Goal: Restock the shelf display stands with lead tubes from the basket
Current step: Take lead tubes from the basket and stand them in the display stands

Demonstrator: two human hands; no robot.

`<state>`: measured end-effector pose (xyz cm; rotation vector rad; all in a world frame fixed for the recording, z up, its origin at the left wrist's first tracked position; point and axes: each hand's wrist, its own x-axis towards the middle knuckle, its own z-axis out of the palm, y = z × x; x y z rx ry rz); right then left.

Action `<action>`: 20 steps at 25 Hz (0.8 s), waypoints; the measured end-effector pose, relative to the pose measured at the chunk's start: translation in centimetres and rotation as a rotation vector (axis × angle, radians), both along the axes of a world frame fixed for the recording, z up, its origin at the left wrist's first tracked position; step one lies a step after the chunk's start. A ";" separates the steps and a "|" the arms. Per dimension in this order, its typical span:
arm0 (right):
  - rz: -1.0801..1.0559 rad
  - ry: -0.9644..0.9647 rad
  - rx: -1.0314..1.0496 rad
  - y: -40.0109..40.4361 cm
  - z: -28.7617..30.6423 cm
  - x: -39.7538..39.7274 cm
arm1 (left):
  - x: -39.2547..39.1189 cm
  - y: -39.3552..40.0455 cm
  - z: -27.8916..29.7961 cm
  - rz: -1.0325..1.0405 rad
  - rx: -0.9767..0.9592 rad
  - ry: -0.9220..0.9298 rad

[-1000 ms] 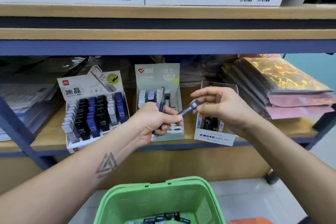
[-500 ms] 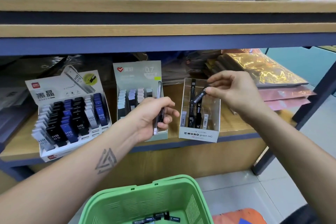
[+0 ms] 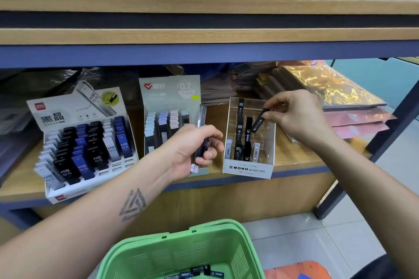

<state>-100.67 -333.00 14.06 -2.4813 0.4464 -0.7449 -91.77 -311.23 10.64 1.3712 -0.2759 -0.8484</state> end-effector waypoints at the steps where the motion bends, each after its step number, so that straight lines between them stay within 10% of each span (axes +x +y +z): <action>1: 0.004 -0.006 0.003 0.0 -0.1 0.1 | 0.0 0.0 -0.1 -0.005 0.003 -0.007; 20: 0.025 -0.051 -0.141 -0.7 -2.5 8.0 | 1.0 0.8 -0.4 0.003 0.025 -0.056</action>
